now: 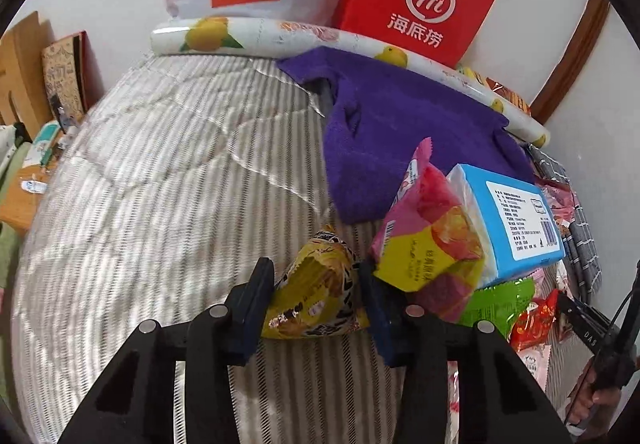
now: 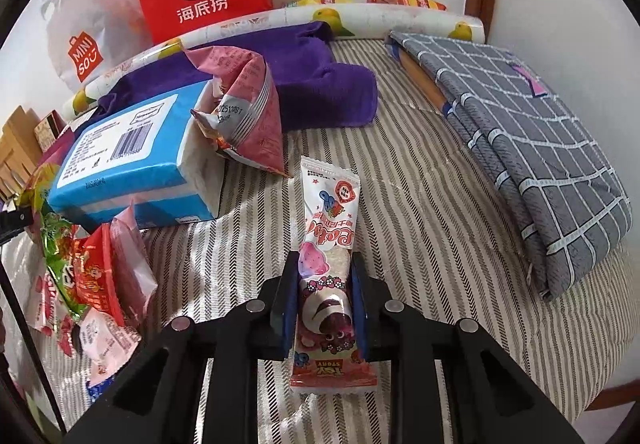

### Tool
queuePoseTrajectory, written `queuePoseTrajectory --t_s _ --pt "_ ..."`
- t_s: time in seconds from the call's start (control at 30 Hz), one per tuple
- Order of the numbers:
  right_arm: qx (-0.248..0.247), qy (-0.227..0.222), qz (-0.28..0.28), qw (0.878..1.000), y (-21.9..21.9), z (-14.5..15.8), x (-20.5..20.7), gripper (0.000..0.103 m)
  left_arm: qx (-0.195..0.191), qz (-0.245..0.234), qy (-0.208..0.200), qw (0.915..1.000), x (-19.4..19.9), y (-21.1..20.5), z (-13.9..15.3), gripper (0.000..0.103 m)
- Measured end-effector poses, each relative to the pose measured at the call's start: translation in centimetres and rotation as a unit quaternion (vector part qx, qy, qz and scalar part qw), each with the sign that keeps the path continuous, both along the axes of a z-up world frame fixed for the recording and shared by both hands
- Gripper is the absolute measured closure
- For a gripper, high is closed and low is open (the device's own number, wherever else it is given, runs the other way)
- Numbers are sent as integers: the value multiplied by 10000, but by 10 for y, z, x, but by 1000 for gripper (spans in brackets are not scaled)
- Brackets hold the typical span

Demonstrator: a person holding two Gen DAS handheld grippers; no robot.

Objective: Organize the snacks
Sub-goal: 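Carry both packets onto the purple towel and open both grippers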

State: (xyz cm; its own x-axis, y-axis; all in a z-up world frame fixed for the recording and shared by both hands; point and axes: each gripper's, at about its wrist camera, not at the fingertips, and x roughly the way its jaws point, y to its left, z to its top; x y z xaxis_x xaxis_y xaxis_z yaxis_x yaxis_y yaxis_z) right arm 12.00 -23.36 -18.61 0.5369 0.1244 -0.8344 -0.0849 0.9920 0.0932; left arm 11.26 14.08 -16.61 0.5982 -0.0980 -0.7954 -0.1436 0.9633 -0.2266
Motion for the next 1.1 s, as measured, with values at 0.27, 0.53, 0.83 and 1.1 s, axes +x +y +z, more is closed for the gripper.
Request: queuePoseTrajectory --t_s 0.27,0.53,0.83,1.1 --pt "49 -146 143 9998 8 18 -10 80 -4 141 -165 9998 -28 11 28 65" --pt "219 -468 280 9983 14 52 -27 80 -15 114 -503 9987 -57 6 67 68" --pt "310 -748 391 9960 20 88 -41 80 21 -116 -810 9966 -62 -17 102 68" --pt "385 -967 445 9936 21 120 -37 80 -42 -345 -919 9952 -45 -37 122 68"
